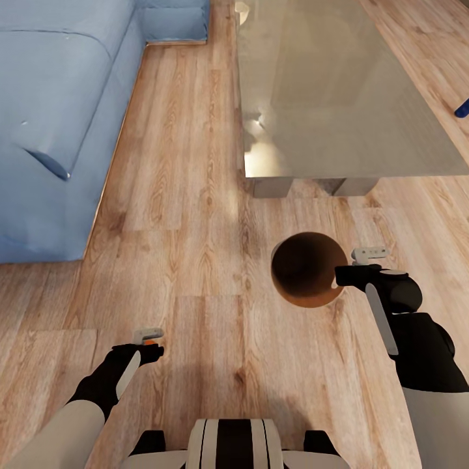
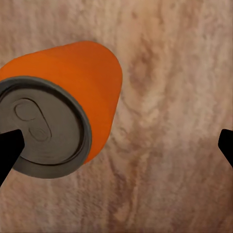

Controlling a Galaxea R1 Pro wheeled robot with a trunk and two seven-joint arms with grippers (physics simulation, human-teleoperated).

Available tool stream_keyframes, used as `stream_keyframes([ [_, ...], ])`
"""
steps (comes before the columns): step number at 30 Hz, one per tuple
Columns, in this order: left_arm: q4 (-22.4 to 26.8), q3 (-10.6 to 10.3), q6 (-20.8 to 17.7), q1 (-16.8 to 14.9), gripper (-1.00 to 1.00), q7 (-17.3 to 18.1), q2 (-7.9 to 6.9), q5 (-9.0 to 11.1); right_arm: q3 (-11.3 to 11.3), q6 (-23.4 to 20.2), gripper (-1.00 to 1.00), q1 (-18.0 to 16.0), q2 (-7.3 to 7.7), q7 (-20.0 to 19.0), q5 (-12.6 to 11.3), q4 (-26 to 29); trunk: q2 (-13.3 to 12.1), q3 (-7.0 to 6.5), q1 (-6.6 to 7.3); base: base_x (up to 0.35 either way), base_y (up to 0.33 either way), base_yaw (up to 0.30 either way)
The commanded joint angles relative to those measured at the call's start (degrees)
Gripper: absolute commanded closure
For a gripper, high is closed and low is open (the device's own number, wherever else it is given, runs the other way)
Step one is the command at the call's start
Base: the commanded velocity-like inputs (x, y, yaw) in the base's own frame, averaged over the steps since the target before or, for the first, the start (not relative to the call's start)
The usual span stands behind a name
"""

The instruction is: Put the three can of soda from the living room inside the tash can in the kitchen.

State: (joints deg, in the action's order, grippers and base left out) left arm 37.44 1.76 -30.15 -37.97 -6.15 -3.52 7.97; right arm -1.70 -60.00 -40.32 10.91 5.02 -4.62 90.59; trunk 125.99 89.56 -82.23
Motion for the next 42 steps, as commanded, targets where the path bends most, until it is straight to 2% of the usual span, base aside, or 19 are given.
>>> stream_keyframes([
  [1, 0.0, 0.0, 0.0, 0.0, -1.00, 0.0, 0.00, 0.0, 0.0, 0.0, 1.00, 0.0, -0.01, -0.3, -0.6, 0.0, 0.0, 0.00, 0.01, 0.000, 0.000, 0.000],
  [26, 0.0, 0.4, 0.0, 0.0, -1.00, 0.2, -0.55, 0.2, 0.0, 0.0, 1.00, 0.0, -0.01, -0.2, -0.7, -0.1, 0.0, 0.02, 0.01, 0.000, 0.000, 0.000],
  [33, 0.1, 0.5, 0.0, 0.0, -1.00, 0.2, -2.39, 0.3, 0.0, 0.0, 1.00, 0.1, -0.01, -0.2, -0.7, -0.2, 0.0, 0.02, 0.01, 0.000, 0.000, 0.000],
  [42, 0.1, 0.5, 0.1, 0.0, -1.00, 0.1, -2.96, 0.3, 0.0, 0.1, 1.00, 0.1, -0.01, -0.2, -0.7, -0.2, 0.0, 0.02, 0.01, 0.000, 0.000, 0.000],
])
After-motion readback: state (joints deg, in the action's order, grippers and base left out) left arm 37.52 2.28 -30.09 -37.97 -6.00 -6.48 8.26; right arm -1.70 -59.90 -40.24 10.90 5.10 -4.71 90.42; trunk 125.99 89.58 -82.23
